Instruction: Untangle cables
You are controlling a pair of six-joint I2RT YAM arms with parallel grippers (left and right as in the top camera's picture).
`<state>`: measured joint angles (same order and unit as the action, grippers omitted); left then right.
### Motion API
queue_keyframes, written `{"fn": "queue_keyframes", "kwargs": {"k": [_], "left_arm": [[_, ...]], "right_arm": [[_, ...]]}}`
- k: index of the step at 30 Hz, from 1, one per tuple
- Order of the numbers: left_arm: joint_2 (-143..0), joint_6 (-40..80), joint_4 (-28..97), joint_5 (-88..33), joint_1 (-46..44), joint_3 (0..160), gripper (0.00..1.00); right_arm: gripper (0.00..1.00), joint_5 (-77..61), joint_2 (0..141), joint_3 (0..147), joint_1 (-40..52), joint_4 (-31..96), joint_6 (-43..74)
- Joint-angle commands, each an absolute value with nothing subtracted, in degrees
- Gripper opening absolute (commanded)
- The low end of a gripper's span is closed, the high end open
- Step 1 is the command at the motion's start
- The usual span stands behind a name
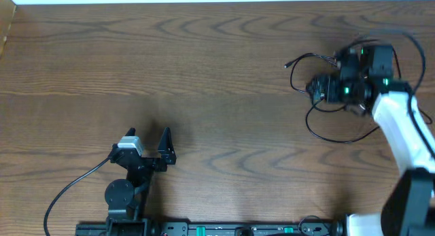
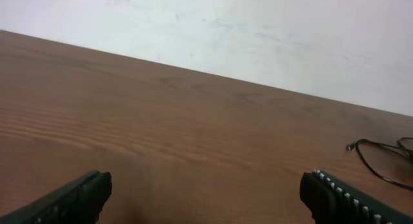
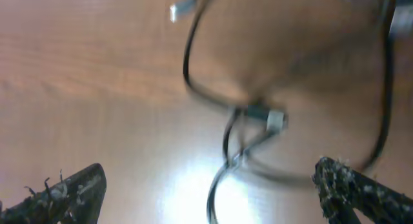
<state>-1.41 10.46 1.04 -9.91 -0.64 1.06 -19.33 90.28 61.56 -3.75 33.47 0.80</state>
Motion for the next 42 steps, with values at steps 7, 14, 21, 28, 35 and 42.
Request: {"fn": "queue_keyframes", "kwargs": {"k": [7,14,21,28,35,42], "left_arm": [[-1.5,9.7,3.3,-10.4,-0.7,0.2,0.98],[-1.5,9.7,3.3,-10.4,-0.7,0.2,0.98],[-1.5,9.7,3.3,-10.4,-0.7,0.2,0.98],[-1.5,9.7,3.3,-10.4,-0.7,0.2,0.98],[-1.5,9.7,3.3,-10.4,-0.7,0.2,0.98],[-1.5,9.7,3.3,-10.4,-0.7,0.2,0.98]], "right_arm": [[0.99,-19.6,76.9,46.0,-3.7,33.2,0.1],[0.99,-19.6,68.9,38.3,-3.7,33.2,0.1],[0.99,-19.6,64.2,34.2,-3.7,33.2,0.1],[0.99,-19.6,57.3,29.3,-3.7,33.2,0.1],[0.99,-19.6,53.1,24.8,-3.7,33.2,0.1],[0.99,-19.6,52.2,20.5,-3.7,33.2,0.1]]}}
